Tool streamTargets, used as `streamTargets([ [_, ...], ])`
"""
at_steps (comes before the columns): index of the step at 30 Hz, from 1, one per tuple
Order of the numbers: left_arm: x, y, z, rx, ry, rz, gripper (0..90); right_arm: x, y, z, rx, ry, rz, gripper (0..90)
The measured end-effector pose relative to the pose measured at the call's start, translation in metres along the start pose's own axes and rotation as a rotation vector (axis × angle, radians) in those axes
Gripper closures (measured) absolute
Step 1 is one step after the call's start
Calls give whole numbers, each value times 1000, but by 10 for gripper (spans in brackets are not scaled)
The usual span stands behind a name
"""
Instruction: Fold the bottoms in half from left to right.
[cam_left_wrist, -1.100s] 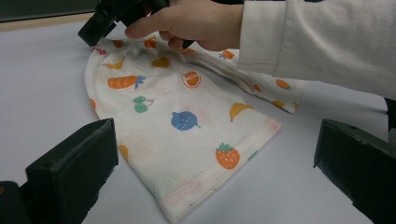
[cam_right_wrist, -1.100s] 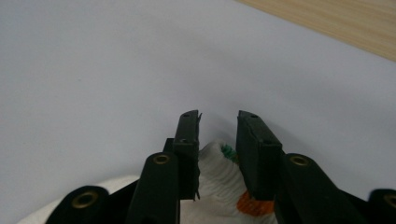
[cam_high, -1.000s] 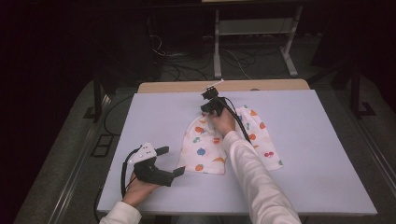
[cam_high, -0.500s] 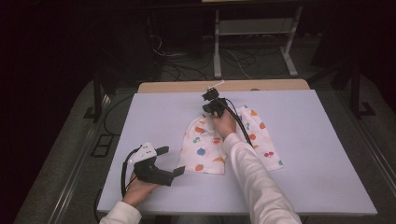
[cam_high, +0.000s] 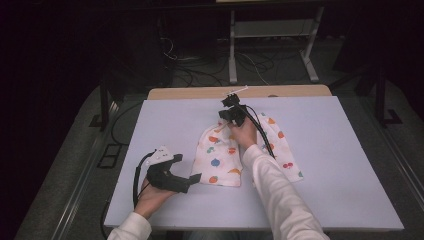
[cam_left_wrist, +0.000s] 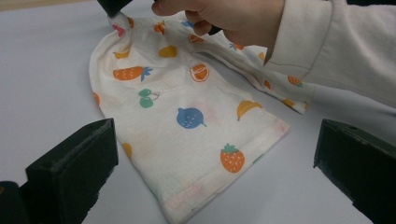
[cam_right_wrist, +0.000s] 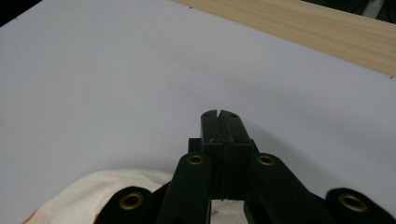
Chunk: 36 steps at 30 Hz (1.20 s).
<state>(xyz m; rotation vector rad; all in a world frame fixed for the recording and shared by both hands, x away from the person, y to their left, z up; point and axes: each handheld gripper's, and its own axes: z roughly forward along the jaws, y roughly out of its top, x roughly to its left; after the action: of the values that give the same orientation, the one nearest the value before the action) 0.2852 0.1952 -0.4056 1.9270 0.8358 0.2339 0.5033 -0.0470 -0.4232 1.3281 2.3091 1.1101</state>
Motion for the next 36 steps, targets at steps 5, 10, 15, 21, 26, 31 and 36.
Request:
streamTargets([
  [5,3,10,4,49,13,-15,0,1,-2,0,1,-9,-8,883],
  [10,11,17,6,94,28,-51,0,5,-3,0,-7,-9,-21,883],
  [15,21,14,10,134,12,-113,0,5,-3,-1,-8,-6,-15,883],
  [21,29,4,15,178,-14,-182,0,4,-3,-4,-15,-3,-12,883],
  [26,32,-4,16,197,-19,-210,1,4,-4,-4,-16,-4,-8,883],
  [31,34,-7,17,201,-35,-233,29,5,-5,-2,-18,-7,-14,883],
  [36,34,-9,18,223,-50,-238,125,6,-6,-2,-24,-7,-19,883],
])
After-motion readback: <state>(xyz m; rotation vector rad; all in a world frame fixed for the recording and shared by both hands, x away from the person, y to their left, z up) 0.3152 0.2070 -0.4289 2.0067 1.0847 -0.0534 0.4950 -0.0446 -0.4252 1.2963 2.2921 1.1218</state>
